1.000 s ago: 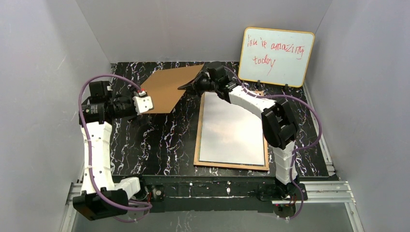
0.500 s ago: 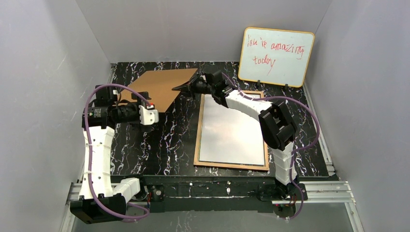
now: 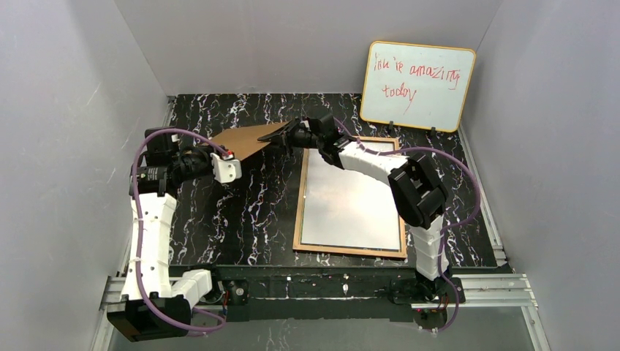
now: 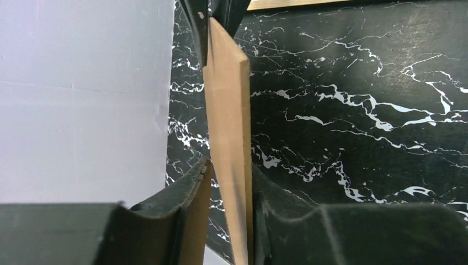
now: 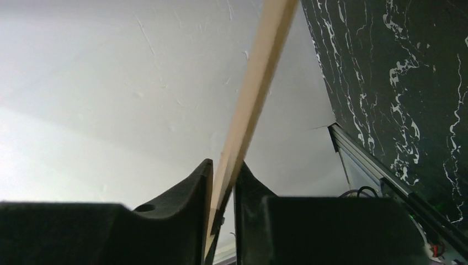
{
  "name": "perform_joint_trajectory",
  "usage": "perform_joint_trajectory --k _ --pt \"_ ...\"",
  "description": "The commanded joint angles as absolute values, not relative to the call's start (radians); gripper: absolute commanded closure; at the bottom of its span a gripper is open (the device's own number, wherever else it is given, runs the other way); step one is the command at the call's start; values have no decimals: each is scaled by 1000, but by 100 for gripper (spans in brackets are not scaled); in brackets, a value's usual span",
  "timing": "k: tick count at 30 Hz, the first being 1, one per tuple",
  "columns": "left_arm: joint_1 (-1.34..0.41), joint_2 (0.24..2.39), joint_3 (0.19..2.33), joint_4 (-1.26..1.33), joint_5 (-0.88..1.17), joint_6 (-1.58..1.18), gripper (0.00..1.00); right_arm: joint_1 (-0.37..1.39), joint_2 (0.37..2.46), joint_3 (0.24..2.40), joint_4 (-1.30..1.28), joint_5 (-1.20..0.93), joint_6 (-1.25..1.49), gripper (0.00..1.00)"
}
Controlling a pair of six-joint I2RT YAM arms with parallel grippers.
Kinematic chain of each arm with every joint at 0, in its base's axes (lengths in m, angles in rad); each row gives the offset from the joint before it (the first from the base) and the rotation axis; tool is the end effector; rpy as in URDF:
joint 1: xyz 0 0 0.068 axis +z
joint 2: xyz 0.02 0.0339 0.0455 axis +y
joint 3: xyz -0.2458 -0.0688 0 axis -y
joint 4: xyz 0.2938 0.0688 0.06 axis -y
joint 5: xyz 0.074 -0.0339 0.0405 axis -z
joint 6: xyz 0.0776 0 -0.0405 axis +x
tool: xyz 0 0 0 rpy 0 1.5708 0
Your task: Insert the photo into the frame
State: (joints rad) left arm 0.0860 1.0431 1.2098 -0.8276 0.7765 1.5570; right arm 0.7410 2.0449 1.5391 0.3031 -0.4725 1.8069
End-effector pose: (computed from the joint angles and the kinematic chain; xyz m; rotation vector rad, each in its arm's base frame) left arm 0.2818 -0.0303 0.3544 1.6290 1.2074 0.1582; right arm 0.3882 0.4030 0.2135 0.7993 2.2660 2.0045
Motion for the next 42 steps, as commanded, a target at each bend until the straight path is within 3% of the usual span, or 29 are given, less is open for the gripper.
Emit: perform_joint_trajectory --k 1,4,10,12,18,25,28,37,42 --pt "74 1017 1190 -722 794 1539 81 765 1941 1545 378 -495 1759 64" --pt "68 1027 1199 -710 786 1535 100 767 1929 1538 362 -497 1732 53" --pt "63 1053 1241 -708 788 1505 100 757 1892 1499 336 -564 1659 37" --pt "63 1066 1266 -717 788 1499 100 742 1860 1478 300 -607 1578 25" --pt "58 1218 1512 -954 842 1526 100 685 1686 1533 -95 -611 993 2" --pt "14 1392 1792 -1362 863 1635 100 667 1499 1547 -211 -550 311 1" --pt "-24 1404 1817 -1433 864 1664 100 667 1421 1452 -106 -565 112 1" --pt "-66 1373 1795 -1445 845 1655 100 704 1411 1314 69 -651 -213 3" --pt "-94 1376 1803 -1445 817 1661 100 761 1453 1262 133 -585 -299 5"
